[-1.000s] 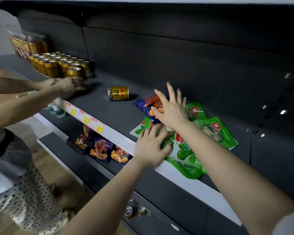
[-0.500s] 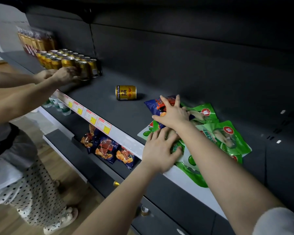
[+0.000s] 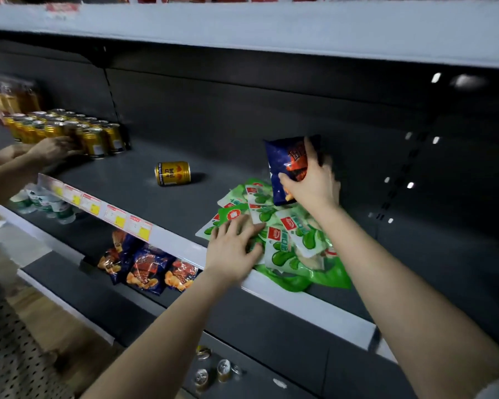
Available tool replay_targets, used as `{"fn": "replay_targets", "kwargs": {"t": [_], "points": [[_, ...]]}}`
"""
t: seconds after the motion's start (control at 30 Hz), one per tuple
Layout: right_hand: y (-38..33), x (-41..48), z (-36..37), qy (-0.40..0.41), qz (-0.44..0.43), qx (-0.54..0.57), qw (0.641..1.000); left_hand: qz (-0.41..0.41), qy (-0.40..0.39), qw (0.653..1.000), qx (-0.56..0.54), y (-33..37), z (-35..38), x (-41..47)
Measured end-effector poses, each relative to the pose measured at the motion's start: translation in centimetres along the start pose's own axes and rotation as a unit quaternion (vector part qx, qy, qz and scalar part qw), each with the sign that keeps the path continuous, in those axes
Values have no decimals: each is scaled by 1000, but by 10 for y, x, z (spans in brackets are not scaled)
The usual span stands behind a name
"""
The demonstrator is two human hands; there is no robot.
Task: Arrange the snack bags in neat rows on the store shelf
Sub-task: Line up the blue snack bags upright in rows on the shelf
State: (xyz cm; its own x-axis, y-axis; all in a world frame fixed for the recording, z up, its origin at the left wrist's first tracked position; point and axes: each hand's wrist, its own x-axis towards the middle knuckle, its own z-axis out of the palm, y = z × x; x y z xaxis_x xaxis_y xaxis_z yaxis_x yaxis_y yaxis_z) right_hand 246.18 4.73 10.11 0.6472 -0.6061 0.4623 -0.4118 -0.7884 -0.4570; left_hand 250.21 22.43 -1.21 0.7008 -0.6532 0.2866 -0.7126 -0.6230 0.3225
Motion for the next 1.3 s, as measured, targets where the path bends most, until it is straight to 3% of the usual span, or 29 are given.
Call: {"fn": "replay_targets", "kwargs": {"t": [0.07, 0.17, 0.3, 0.5, 0.67, 0.93, 1.03, 1.13, 1.3], "points": [[28, -9, -22, 10, 7, -37, 999, -16, -2, 1000, 9, 7, -4, 4], [73, -31, -48, 25, 42, -75, 996, -21, 62, 998, 23, 29, -11, 17], [129, -70, -81, 54, 105, -100, 988, 75, 101, 992, -23, 101, 2, 29], [214, -133, -170, 110, 207, -163, 958, 254, 29, 961, -109, 246, 59, 7], [274, -195, -240, 117, 289, -222, 924, 315, -34, 939, -133, 332, 94, -24], [302, -233, -250, 35, 305, -251, 918, 323, -59, 936, -129, 395, 108, -48], [304, -229, -239, 21, 302, -253, 919, 263, -104, 954, -99, 392, 111, -46], [309, -226, -231, 11, 280, -300, 912, 210, -154, 963, -75, 389, 112, -45], [316, -227, -227, 37, 206, -311, 927, 233, -152, 960, -39, 390, 116, -47]]}}
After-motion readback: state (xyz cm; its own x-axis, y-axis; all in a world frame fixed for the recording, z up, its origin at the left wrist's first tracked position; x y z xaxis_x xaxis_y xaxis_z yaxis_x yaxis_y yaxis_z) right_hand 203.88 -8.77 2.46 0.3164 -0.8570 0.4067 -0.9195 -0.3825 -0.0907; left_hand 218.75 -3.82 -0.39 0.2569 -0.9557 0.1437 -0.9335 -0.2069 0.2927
